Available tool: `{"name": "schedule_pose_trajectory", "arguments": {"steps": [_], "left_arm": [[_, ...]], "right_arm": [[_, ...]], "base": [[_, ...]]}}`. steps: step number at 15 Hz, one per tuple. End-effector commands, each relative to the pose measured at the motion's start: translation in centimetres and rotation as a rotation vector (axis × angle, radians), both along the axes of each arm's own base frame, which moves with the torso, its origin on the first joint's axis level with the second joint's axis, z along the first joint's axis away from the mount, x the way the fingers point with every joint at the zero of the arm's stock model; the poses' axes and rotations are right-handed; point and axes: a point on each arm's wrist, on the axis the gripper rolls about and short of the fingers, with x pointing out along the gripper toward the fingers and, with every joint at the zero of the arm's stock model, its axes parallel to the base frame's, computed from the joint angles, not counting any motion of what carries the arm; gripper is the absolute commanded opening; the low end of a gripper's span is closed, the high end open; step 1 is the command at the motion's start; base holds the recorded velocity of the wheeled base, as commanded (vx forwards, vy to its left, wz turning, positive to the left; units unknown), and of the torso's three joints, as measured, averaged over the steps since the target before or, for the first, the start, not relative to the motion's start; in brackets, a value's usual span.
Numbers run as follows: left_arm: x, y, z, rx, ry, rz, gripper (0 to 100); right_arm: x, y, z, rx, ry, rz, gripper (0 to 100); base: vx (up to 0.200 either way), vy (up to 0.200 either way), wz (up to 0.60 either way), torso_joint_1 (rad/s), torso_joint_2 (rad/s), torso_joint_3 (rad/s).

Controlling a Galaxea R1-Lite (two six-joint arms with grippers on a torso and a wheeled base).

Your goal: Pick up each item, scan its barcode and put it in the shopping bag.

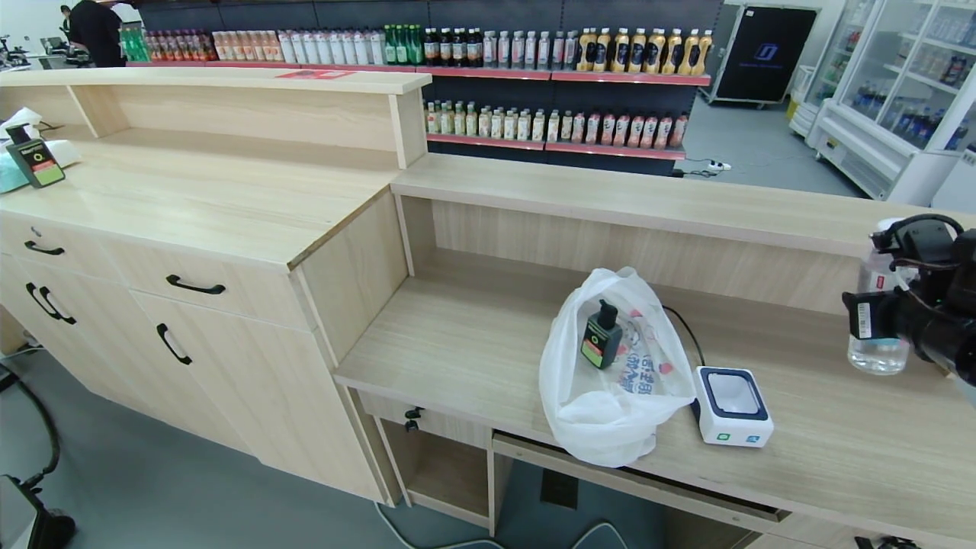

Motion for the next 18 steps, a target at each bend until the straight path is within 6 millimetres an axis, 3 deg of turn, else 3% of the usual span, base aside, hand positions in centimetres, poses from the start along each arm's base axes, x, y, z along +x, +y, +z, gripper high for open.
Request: {"name": "schedule_pose_trajectory", "arguments": {"steps": [1,4,6,9,11,16,18], "left_arm": [[0.0,0.0,0.0,0.000,0.000,0.000,0],[0.0,0.0,0.0,0.000,0.000,0.000,0],[0.0,0.0,0.0,0.000,0.000,0.000,0],[0.0,0.0,0.0,0.000,0.000,0.000,0],[0.0,0.0,0.0,0.000,0.000,0.000,0],[0.0,0.0,0.0,0.000,0.000,0.000,0],[0.0,0.0,0.0,0.000,0.000,0.000,0]], "right_arm": [[0.1,0.9,0.0,0.008,-0.019,0.107,0],[0.4,3.0,0.4,-0.007,-0.050,0.259,0],[0.0,3.3,0.5,0.061,-0.055,0.567,0],[-0.6,3.3,-0.6,0.157,0.024,0.873,0],[-0.2,3.0,-2.0,0.121,0.056,1.028,0],[0.3,-0.9,-7.6,0.118,0.177,1.140,0],[0.7,-1.4,-9.1,0.153,0.188,1.168,0]], "base": [[0.000,0.000,0.60,0.007,0.00,0.002],[0.000,0.000,0.60,0.002,0.00,0.002],[0.000,0.000,0.00,0.000,0.00,0.000],[0.000,0.000,0.00,0.000,0.00,0.000],[0.000,0.000,0.00,0.000,0.00,0.000],[0.000,0.000,0.00,0.000,0.00,0.000],[0.000,0.000,0.00,0.000,0.00,0.000]]}}
